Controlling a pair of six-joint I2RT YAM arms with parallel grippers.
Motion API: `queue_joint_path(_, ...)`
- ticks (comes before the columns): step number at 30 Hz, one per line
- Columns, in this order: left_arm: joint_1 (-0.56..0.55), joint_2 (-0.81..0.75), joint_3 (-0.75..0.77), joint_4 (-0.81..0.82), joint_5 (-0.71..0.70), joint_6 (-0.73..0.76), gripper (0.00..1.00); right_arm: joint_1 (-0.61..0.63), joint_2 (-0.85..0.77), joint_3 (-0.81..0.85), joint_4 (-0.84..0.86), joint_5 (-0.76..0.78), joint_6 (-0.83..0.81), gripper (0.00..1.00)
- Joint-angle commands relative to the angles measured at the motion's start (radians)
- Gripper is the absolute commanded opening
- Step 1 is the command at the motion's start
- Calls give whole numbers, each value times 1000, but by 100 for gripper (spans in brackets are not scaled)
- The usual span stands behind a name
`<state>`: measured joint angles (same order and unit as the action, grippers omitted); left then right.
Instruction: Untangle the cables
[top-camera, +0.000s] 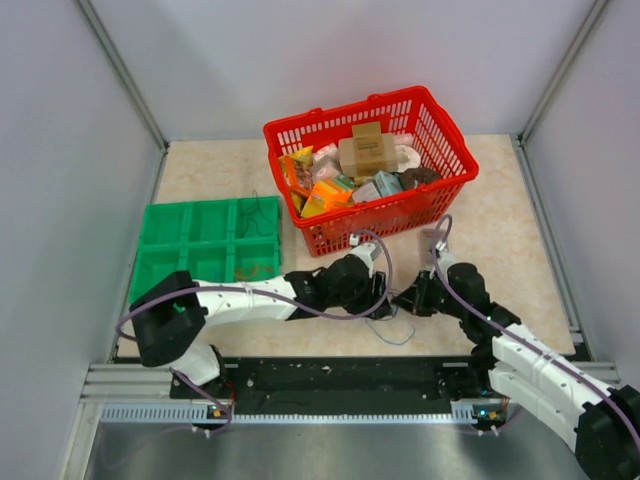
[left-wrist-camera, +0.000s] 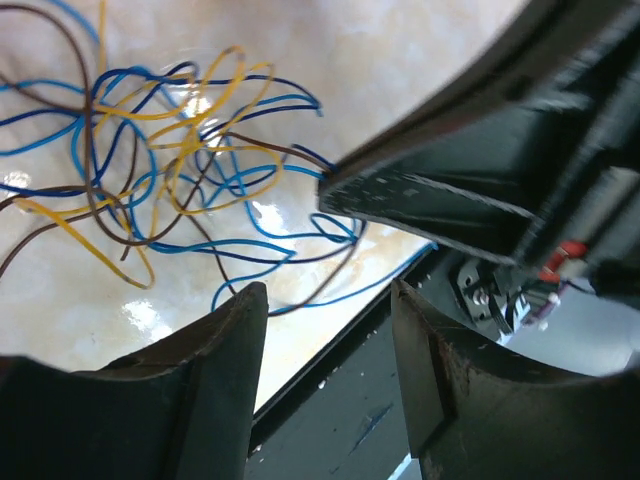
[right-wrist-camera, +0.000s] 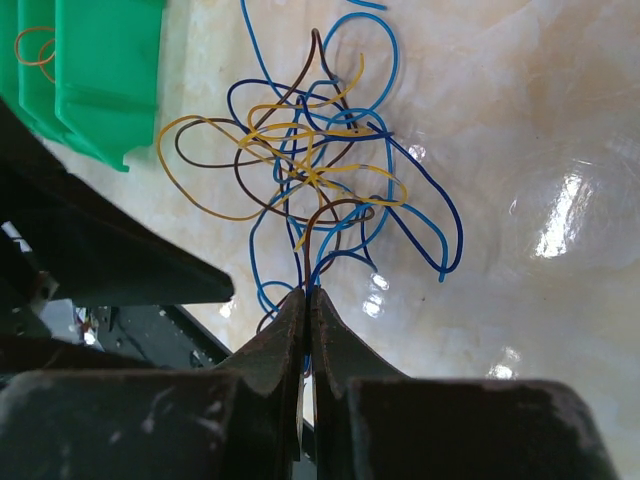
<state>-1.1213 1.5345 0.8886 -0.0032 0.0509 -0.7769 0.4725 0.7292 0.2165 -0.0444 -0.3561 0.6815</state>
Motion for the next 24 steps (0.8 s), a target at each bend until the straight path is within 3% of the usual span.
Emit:
queue_joint_path(1,-3,58,70,-46,-115,-153,56,-6,-4,9,46,-9,0,0)
queue_joint_path(9,0,168,141,-86,-154,-191,51,-8,-16,6,20,-3,-14,0)
queue_joint_path(13,0,187,155,-115,-171,-200,33,-8,-28,9,2,11,-25,0)
queue_joint_path(16,-2,170,144,-119,-190,-194,25,-8,-33,9,-17,34,-34,0)
queue_joint_path(18,-2,151,147,-145,-218,-179,1,-8,-33,9,-25,49,-33,0)
queue_joint_path(21,-8,64,133,-159,-282,-134,0,-6,-33,18,-70,132,-17,0)
queue_joint_path(24,-17,-78,84,-144,-364,-73,0,-8,-40,43,-181,340,39,0)
